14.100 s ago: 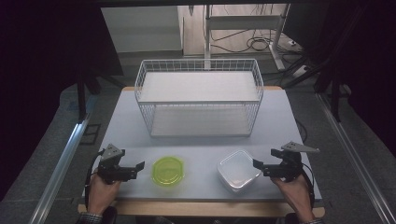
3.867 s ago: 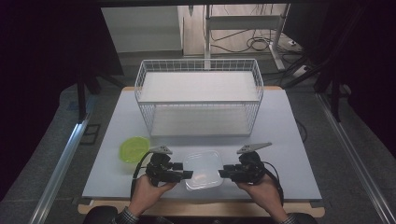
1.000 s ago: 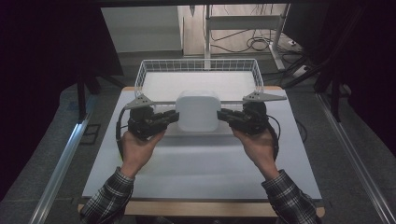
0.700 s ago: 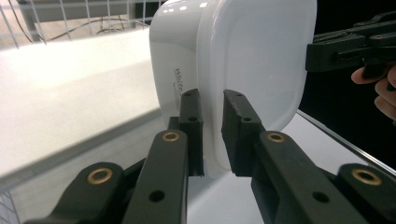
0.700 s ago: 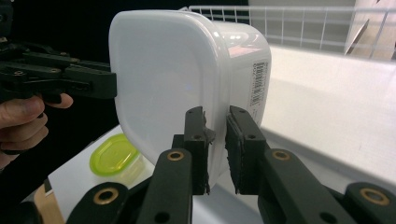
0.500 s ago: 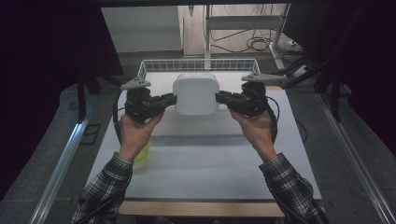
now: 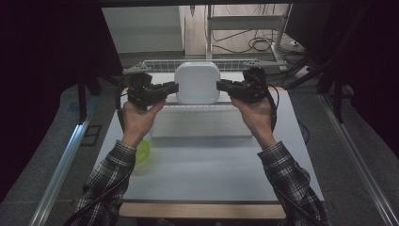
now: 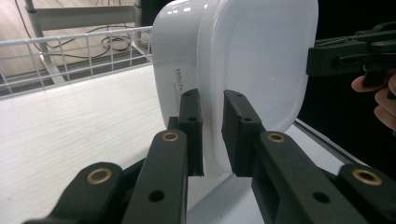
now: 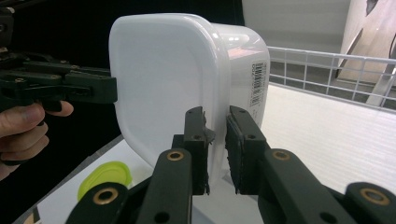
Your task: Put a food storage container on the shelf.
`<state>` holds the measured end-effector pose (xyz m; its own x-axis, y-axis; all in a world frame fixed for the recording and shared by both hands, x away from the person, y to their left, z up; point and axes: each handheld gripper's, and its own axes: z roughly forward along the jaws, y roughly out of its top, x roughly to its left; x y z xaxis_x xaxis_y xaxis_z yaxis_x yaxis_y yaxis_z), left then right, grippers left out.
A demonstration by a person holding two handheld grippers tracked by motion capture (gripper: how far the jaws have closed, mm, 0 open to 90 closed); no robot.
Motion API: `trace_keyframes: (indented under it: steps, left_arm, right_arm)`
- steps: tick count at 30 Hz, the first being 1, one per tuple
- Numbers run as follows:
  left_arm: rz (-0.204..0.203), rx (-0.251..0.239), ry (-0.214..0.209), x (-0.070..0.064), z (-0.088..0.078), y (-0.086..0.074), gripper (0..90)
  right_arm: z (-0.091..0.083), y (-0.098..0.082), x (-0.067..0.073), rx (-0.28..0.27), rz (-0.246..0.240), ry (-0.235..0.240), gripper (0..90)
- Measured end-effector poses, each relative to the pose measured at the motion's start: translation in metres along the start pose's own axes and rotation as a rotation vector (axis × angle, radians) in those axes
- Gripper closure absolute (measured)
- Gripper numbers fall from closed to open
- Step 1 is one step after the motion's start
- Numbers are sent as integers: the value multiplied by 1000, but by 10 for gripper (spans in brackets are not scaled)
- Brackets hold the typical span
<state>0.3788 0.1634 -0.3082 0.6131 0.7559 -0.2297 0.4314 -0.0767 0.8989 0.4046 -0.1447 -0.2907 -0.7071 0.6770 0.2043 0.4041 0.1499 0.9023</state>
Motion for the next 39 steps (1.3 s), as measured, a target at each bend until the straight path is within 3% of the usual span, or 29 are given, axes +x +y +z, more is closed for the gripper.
trace_keyframes:
  steps: [11, 20, 26, 39]
  left_arm:
    - [-37, 21, 1, 11, 17, -1, 785]
    - [-4, 5, 17, 10, 22, -4, 752]
    - [26, -7, 16, 6, 26, -1, 662]
    - [16, -23, 7, 12, 35, 1, 600]
  right_arm:
    - [14, 0, -15, 21, 37, -13, 784]
    - [18, -2, -17, 35, 42, -19, 774]
    - [22, -1, -20, 19, 44, -28, 714]
    - [31, -1, -21, 15, 13, -54, 612]
